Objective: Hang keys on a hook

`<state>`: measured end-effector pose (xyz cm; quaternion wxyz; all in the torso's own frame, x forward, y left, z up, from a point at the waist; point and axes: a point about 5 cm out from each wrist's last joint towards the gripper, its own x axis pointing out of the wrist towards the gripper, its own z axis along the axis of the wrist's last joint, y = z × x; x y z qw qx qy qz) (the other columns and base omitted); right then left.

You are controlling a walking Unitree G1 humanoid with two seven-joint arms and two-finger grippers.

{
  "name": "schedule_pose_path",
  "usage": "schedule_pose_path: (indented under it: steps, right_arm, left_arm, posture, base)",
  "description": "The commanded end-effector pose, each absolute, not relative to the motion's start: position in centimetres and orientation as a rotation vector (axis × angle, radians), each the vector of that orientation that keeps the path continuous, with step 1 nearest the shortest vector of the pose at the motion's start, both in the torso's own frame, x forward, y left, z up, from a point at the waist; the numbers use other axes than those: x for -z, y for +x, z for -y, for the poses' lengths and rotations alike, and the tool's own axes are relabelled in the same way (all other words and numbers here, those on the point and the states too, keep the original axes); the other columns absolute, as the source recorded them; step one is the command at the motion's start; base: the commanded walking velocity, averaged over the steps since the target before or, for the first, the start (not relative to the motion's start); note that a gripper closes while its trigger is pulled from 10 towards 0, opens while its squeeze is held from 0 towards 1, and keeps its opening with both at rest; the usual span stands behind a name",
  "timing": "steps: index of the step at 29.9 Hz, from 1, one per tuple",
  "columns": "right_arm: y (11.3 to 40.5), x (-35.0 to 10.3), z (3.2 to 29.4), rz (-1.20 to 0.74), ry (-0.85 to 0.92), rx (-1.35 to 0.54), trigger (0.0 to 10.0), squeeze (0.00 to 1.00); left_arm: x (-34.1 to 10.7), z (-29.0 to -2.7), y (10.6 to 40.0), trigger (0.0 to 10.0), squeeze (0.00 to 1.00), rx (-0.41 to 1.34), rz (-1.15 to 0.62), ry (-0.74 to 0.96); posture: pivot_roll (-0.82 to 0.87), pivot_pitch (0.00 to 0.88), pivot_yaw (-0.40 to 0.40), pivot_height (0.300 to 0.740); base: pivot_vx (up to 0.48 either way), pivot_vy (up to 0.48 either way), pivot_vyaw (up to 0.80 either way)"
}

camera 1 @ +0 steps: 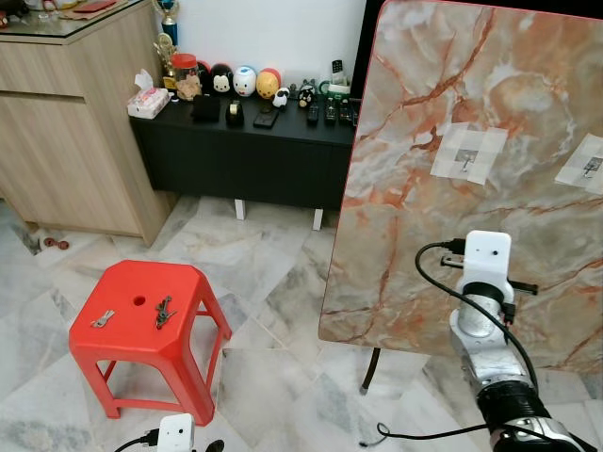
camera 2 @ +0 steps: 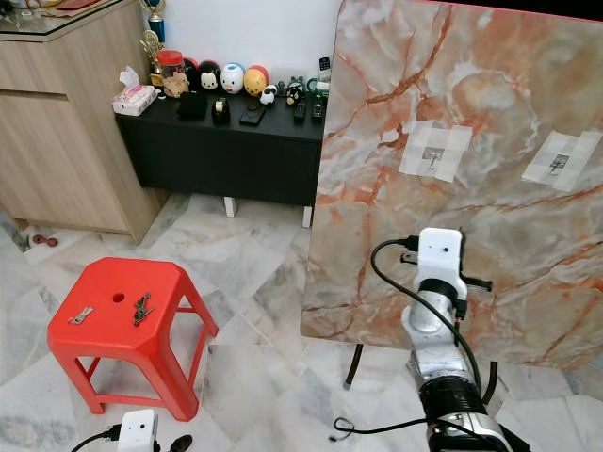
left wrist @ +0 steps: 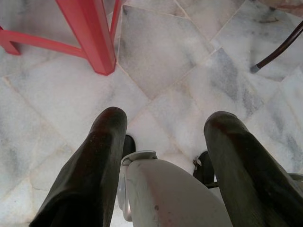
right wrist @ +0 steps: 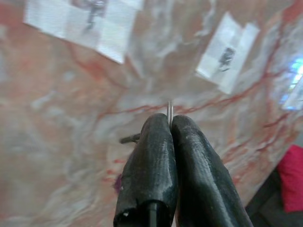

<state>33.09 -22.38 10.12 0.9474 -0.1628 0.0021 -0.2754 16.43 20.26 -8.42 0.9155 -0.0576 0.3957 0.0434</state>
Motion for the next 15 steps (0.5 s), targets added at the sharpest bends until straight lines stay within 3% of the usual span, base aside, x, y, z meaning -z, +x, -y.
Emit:
schedule_pose_path:
  steps: [1,9,15]
  right_arm:
    - [32.88,-10.09,22.98,0.002,-0.35,0.58,10.0,0.0]
    - [33.21,-10.23,22.19,0.05,-0.469,0.517,10.0,0.0]
    - [33.07,-9.88,22.69,0.022,-0.432,0.556,10.0,0.0]
  left_arm:
    - [8.78,-20.13,15.85,10.0,0.0,-0.09,-0.85,-0.121]
    - [8.78,-19.87,15.96,10.0,0.0,-0.088,-0.849,-0.124]
    - [8.77,-19.73,16.03,10.0,0.0,-0.093,-0.844,-0.132]
  posture:
    - [0.06,0.0,-0.113,0.74]
    - [0.06,0.0,-0.119,0.74]
    - [0.06,0.0,-0.123,0.74]
  base:
    - [0.0,0.0,0.0]
    - [0.0,0.0,0.0]
    - [0.0,0.0,0.0]
